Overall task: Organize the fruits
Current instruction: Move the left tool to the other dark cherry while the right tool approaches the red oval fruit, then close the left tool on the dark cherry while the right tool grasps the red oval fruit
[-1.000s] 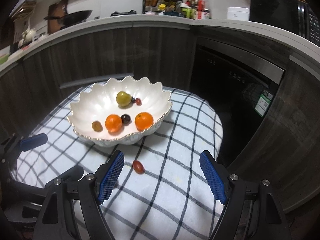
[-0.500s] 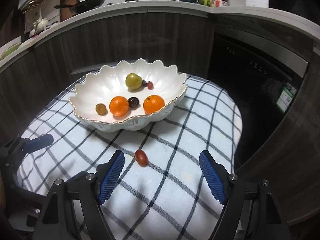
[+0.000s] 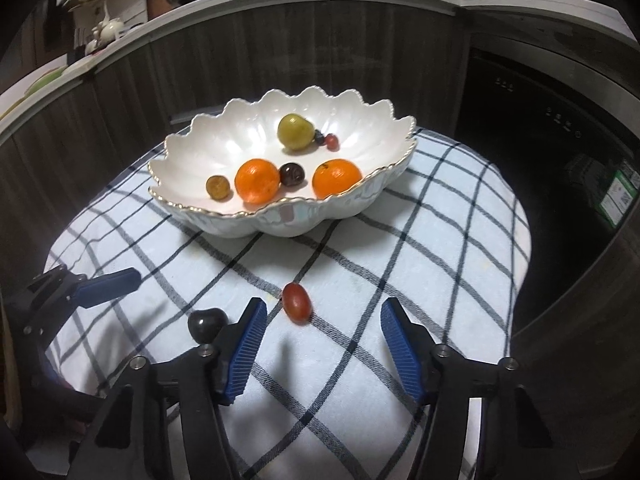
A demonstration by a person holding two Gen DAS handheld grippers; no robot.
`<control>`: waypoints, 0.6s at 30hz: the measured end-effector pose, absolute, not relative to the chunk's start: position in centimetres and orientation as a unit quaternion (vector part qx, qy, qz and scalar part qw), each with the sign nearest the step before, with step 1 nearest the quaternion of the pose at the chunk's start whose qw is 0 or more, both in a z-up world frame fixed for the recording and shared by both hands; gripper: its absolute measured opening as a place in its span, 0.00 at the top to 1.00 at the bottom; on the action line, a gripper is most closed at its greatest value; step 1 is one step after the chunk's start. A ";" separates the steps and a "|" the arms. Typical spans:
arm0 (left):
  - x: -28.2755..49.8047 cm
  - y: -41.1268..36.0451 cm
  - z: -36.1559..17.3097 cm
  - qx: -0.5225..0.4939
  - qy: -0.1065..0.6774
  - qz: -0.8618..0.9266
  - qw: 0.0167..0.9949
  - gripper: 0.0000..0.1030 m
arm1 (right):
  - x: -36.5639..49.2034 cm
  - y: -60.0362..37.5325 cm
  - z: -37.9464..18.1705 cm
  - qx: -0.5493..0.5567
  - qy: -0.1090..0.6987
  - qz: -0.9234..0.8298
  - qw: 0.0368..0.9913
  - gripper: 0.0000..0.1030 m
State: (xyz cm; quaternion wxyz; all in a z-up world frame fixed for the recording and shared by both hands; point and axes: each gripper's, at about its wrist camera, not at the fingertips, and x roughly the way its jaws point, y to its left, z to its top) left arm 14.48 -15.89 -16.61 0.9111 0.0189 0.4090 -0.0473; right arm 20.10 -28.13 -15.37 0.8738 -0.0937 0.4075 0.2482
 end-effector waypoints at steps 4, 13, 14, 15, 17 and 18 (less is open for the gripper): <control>14.8 -16.5 -17.0 0.023 0.415 -0.057 0.908 0.34 | 20.6 -28.0 -15.9 -0.094 0.411 0.261 0.868 0.51; 15.6 -16.5 -17.8 0.008 0.432 -0.072 0.899 0.49 | 21.4 -27.1 -16.9 -0.109 0.419 0.283 0.856 0.56; 15.6 -16.5 -17.9 0.007 0.434 -0.072 0.898 0.50 | 21.5 -27.0 -17.0 -0.110 0.419 0.283 0.855 0.56; 15.7 -16.5 -18.0 0.006 0.436 -0.073 0.897 0.50 | 21.7 -26.9 -17.2 -0.111 0.420 0.284 0.854 0.56; 15.8 -16.4 -18.2 0.002 0.438 -0.073 0.896 0.50 | 21.8 -26.7 -17.3 -0.116 0.422 0.290 0.851 0.56; 15.8 -16.3 -18.2 0.001 0.439 -0.074 0.896 0.50 | 21.8 -26.5 -17.4 -0.119 0.422 0.292 0.850 0.56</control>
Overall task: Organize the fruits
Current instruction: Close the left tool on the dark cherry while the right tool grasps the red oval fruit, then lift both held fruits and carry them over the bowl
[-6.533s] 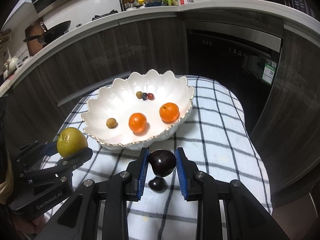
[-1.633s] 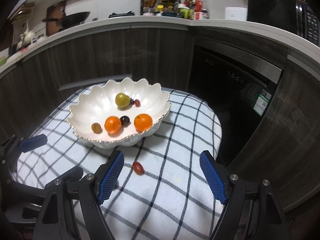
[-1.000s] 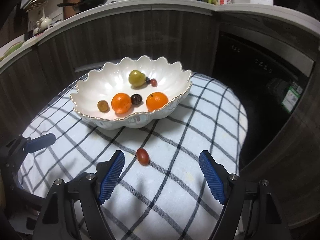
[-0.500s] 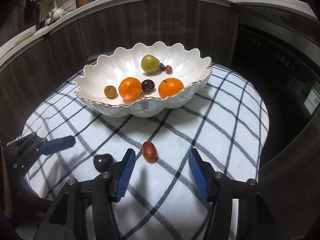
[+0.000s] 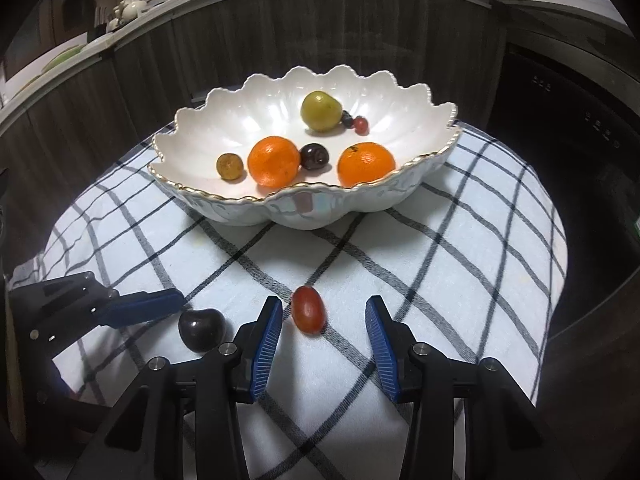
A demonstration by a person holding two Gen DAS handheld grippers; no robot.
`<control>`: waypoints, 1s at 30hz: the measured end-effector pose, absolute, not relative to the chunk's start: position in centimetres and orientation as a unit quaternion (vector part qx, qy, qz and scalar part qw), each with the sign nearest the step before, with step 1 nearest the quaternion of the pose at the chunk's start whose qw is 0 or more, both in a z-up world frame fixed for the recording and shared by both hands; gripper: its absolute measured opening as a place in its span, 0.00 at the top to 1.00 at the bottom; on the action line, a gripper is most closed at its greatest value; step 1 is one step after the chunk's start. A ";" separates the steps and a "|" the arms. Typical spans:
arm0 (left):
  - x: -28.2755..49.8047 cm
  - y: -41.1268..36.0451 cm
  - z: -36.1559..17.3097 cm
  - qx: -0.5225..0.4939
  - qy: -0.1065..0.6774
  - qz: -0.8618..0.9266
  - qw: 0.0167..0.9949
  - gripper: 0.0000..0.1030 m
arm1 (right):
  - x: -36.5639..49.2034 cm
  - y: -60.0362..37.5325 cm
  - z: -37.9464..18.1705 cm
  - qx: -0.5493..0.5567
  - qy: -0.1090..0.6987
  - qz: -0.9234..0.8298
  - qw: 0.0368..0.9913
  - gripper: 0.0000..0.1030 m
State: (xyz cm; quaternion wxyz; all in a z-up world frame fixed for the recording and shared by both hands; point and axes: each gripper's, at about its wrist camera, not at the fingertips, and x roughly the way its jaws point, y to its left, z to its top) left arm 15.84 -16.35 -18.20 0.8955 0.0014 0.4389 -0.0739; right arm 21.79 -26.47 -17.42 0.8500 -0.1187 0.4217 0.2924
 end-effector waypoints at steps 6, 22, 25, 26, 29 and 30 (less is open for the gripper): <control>16.0 -16.4 -18.4 0.003 0.442 -0.079 0.894 0.56 | 22.1 -25.5 -18.1 -0.133 0.425 0.299 0.844 0.65; 16.2 -16.2 -18.5 0.001 0.440 -0.087 0.894 0.73 | 22.0 -25.1 -18.5 -0.142 0.423 0.298 0.844 0.81; 16.2 -16.1 -18.4 0.001 0.441 -0.087 0.893 0.73 | 21.9 -25.2 -18.4 -0.140 0.420 0.295 0.847 0.81; 16.1 -16.1 -18.4 0.001 0.440 -0.087 0.894 0.73 | 22.0 -25.2 -18.3 -0.139 0.420 0.294 0.847 0.81; 16.0 -16.0 -18.2 0.003 0.437 -0.087 0.895 0.74 | 21.8 -25.3 -18.1 -0.135 0.419 0.291 0.849 0.81; 15.9 -16.0 -18.0 0.005 0.435 -0.087 0.896 0.74 | 21.7 -25.4 -18.0 -0.133 0.419 0.290 0.850 0.81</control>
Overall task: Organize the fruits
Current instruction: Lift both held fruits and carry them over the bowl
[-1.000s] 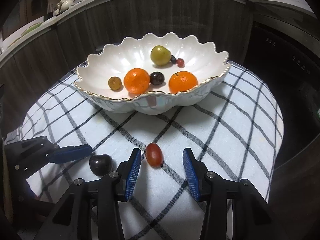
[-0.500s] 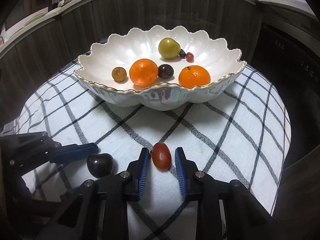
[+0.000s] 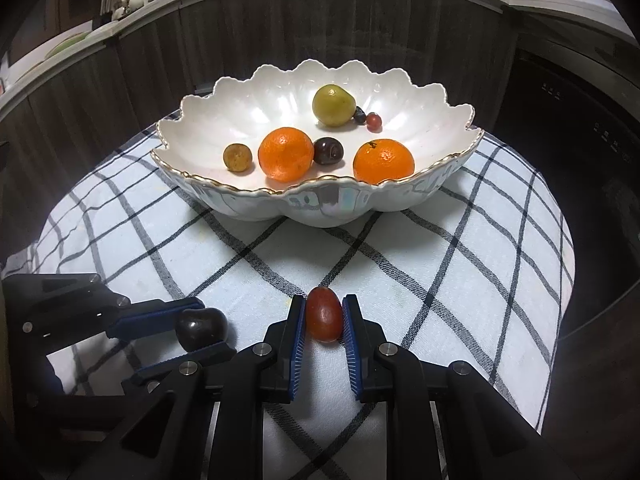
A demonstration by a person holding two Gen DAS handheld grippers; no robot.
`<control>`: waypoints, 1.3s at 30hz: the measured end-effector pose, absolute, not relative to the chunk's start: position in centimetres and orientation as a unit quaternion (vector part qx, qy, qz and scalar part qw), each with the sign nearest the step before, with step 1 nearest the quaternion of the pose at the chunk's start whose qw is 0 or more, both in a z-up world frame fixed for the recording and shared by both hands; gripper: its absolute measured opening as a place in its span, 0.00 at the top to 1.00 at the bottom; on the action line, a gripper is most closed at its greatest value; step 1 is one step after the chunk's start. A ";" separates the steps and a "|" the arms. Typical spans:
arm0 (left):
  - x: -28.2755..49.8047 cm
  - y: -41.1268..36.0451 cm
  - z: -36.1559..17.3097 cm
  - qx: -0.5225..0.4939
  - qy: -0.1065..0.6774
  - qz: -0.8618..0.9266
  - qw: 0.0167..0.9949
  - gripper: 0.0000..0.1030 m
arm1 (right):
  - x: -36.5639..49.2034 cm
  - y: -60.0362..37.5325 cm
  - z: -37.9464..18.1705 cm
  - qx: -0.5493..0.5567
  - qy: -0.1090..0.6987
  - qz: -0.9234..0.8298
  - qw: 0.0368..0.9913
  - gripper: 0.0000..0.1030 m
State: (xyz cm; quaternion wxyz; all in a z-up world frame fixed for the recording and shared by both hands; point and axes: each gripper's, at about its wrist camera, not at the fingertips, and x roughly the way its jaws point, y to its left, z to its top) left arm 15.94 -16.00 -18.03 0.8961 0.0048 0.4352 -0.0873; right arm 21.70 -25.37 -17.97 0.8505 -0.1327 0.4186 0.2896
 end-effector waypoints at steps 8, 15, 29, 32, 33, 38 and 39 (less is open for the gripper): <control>15.2 -15.5 -16.2 0.006 0.424 -0.094 0.901 0.74 | 20.5 -25.2 -16.2 -0.129 0.412 0.277 0.859 0.81; 14.5 -14.6 -14.3 0.005 0.411 -0.092 0.907 0.74 | 19.2 -24.9 -14.1 -0.129 0.398 0.270 0.867 0.81; 13.0 -13.1 -10.7 0.000 0.380 -0.091 0.920 0.74 | 16.5 -24.9 -10.5 -0.112 0.373 0.251 0.886 0.81; 12.8 -12.7 -10.2 -0.002 0.378 -0.092 0.921 0.74 | 16.1 -24.9 -10.0 -0.107 0.370 0.246 0.889 0.81; 12.8 -12.5 -10.0 -0.004 0.377 -0.091 0.922 0.74 | 16.0 -24.9 -9.8 -0.104 0.369 0.245 0.890 0.81; 12.8 -11.4 -9.2 -0.013 0.373 -0.087 0.924 0.74 | 15.6 -24.6 -8.9 -0.091 0.363 0.238 0.896 0.81; 12.8 -11.1 -9.1 -0.015 0.372 -0.085 0.924 0.74 | 15.6 -24.5 -8.6 -0.087 0.361 0.236 0.898 0.81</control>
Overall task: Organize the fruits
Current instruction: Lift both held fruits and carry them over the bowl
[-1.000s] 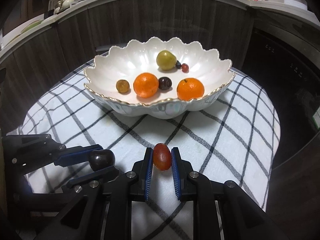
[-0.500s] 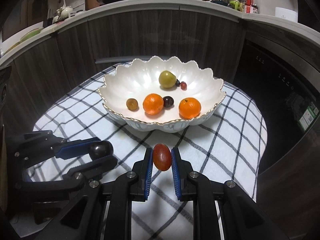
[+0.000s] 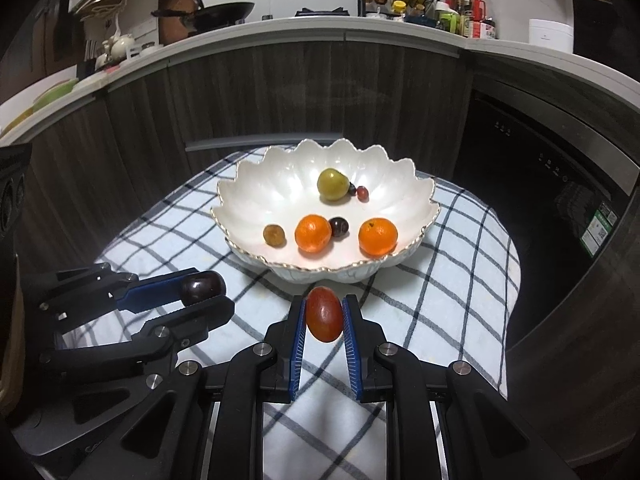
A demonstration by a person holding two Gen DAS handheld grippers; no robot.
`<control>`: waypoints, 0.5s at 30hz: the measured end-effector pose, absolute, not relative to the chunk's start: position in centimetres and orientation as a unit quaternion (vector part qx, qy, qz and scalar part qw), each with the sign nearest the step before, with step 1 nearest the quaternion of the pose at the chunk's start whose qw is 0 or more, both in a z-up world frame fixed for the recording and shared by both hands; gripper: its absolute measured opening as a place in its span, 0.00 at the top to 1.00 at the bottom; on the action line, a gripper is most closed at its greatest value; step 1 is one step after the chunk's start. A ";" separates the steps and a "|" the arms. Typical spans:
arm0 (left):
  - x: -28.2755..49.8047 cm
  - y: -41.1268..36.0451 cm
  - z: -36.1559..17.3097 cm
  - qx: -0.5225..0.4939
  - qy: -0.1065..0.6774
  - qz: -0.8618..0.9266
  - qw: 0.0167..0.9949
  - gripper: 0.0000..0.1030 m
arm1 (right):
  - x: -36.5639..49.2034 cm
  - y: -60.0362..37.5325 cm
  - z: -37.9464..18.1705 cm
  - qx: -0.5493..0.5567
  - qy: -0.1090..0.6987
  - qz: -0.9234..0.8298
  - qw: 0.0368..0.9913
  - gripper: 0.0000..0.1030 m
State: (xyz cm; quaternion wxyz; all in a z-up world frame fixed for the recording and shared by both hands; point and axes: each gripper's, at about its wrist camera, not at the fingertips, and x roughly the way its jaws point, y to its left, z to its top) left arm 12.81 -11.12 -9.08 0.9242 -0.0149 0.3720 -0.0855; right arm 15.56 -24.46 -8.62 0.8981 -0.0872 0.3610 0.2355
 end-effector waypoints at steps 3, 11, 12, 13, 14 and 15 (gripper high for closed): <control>13.0 -10.4 -8.7 -0.020 0.372 -0.083 0.925 0.74 | 15.6 -24.1 -8.1 -0.081 0.357 0.231 0.901 0.81; 14.1 -7.9 -7.6 -0.027 0.364 -0.077 0.928 0.74 | 16.3 -22.3 -7.0 -0.074 0.353 0.224 0.905 0.81; 14.3 -7.5 -7.5 -0.027 0.364 -0.076 0.928 0.73 | 16.5 -22.0 -6.9 -0.077 0.352 0.224 0.905 0.81; 14.6 -7.1 -7.4 -0.027 0.364 -0.075 0.928 0.73 | 16.6 -21.7 -6.8 -0.077 0.353 0.224 0.905 0.81; 14.9 -6.7 -7.3 -0.027 0.363 -0.075 0.928 0.73 | 16.8 -21.3 -6.7 -0.078 0.352 0.223 0.906 0.81; 15.3 -6.3 -7.1 -0.026 0.362 -0.073 0.929 0.73 | 17.0 -21.0 -6.7 -0.079 0.352 0.221 0.906 0.81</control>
